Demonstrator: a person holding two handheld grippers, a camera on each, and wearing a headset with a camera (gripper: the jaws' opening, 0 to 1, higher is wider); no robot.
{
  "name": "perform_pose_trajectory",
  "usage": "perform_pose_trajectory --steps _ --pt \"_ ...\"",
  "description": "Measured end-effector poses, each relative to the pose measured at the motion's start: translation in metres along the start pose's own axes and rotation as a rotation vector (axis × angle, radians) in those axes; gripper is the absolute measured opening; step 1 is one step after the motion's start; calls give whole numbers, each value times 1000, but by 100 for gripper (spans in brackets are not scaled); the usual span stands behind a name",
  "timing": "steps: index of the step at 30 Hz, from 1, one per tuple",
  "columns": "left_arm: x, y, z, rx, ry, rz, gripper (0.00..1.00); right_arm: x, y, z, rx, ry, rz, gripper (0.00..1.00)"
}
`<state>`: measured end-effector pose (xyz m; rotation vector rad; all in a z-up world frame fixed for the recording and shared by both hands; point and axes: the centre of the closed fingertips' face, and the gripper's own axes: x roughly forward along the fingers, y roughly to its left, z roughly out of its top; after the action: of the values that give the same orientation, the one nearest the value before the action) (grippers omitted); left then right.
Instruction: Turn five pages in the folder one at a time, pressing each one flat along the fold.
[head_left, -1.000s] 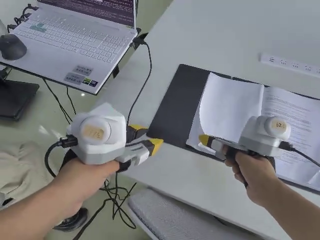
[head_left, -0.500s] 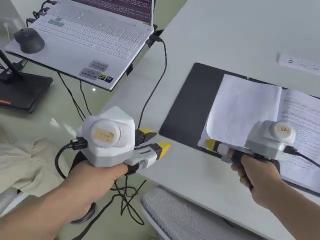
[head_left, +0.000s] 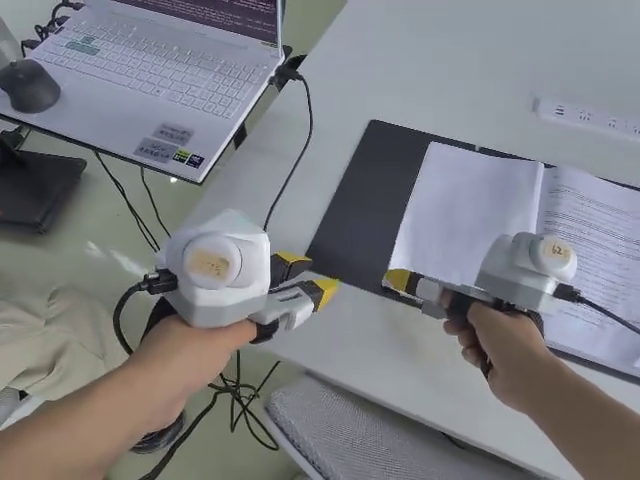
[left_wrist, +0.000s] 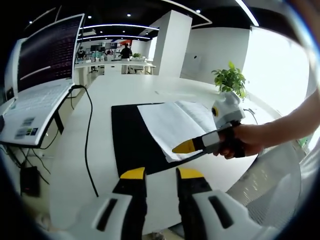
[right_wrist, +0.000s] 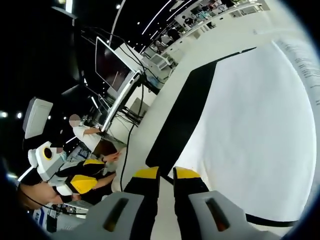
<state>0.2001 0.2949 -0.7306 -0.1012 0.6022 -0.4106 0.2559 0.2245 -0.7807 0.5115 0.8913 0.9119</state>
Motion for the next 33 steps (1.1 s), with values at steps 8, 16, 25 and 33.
perform_pose_trajectory --steps 8,16,25,33 --pt "52 -11 -1 0 -28 -60 16 -51 1 47 53 -195 42 10" --pt "103 -30 -2 55 -44 -105 12 -86 -33 73 66 -278 -13 11" --pt "124 -42 -24 141 22 -96 11 -91 -76 85 93 -270 -38 11" --pt "125 -35 -26 152 10 -70 7 -86 -87 96 91 -267 -50 11"
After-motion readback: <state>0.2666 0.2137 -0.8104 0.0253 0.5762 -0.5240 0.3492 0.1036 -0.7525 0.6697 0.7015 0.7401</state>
